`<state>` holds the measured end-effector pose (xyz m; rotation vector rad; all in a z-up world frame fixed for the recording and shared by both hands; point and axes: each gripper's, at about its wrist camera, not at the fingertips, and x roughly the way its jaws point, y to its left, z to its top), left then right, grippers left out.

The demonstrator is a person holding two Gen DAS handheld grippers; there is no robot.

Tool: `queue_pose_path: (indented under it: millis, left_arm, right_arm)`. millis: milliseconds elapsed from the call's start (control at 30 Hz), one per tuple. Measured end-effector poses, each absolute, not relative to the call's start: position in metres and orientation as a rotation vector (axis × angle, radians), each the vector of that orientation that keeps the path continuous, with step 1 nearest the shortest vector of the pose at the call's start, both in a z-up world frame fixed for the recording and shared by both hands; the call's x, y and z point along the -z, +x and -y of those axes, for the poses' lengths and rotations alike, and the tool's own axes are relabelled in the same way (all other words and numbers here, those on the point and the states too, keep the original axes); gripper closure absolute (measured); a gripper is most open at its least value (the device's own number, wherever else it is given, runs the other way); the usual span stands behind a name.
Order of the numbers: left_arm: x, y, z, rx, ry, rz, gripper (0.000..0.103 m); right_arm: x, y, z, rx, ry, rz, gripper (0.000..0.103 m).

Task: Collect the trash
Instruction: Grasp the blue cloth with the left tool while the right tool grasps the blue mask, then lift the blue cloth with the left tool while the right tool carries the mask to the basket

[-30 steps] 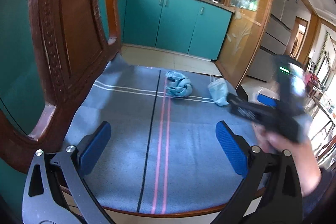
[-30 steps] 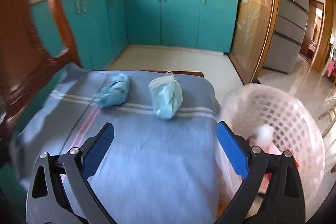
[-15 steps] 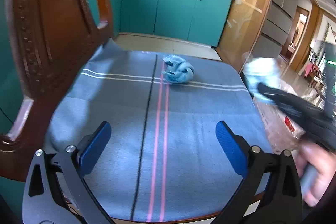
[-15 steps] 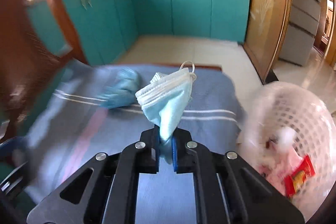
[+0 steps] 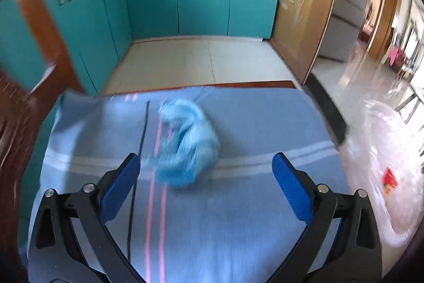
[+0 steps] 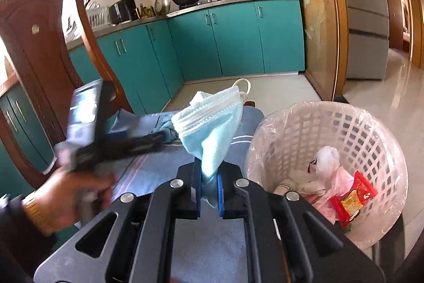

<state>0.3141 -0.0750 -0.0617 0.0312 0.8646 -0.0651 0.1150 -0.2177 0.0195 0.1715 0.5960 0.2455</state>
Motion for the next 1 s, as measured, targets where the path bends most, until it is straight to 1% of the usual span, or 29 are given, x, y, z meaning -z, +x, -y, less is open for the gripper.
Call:
queue_pose_path:
  millis: [67, 100, 133, 167, 200, 233, 267, 367, 533, 633, 700, 800, 1000]
  left_arm:
    - [0.075, 0.336, 0.077, 0.048, 0.040, -0.934, 0.007]
    - [0.083, 0.344, 0.077, 0.035, 0.033, -0.965, 0.024]
    - [0.094, 0.351, 0.073, 0.041, 0.010, -1.025, 0.061]
    - [0.098, 0.352, 0.071, 0.041, 0.002, -1.045, 0.068]
    - [0.096, 0.348, 0.068, 0.042, -0.007, -1.020, 0.077]
    - [0.092, 0.339, 0.064, 0.067, -0.015, -1.008, 0.079]
    - [0.089, 0.333, 0.062, 0.086, -0.020, -1.003, 0.079]
    - [0.060, 0.285, 0.050, 0.108, -0.021, -0.915, 0.079]
    - [0.005, 0.169, 0.022, 0.137, -0.055, -0.749, 0.078]
    - [-0.013, 0.111, 0.006, 0.133, -0.065, -0.680, 0.078]
    - [-0.018, 0.087, 0.002, 0.114, -0.080, -0.639, 0.077]
    - [-0.013, 0.072, -0.003, 0.108, -0.111, -0.608, 0.076]
    - [-0.002, 0.072, -0.005, 0.127, -0.078, -0.649, 0.076]
  right_arm:
    - [-0.022, 0.117, 0.215, -0.261, 0.157, -0.594, 0.094]
    - [-0.021, 0.117, 0.216, -0.266, 0.152, -0.593, 0.094]
    - [-0.021, 0.118, 0.216, -0.268, 0.146, -0.593, 0.094]
    - [-0.021, 0.118, 0.216, -0.266, 0.148, -0.595, 0.094]
    - [-0.020, 0.119, 0.218, -0.268, 0.154, -0.599, 0.094]
    - [-0.019, 0.120, 0.217, -0.276, 0.161, -0.606, 0.094]
    - [-0.019, 0.119, 0.216, -0.281, 0.160, -0.608, 0.094]
    - [-0.021, 0.117, 0.211, -0.292, 0.152, -0.604, 0.094]
    - [-0.018, 0.116, 0.201, -0.302, 0.142, -0.612, 0.094]
    - [-0.016, 0.114, 0.193, -0.311, 0.128, -0.620, 0.094]
    - [-0.013, 0.111, 0.184, -0.307, 0.101, -0.621, 0.094]
    - [-0.010, 0.108, 0.174, -0.301, 0.088, -0.631, 0.094]
    - [-0.004, 0.099, 0.158, -0.296, 0.076, -0.654, 0.094]
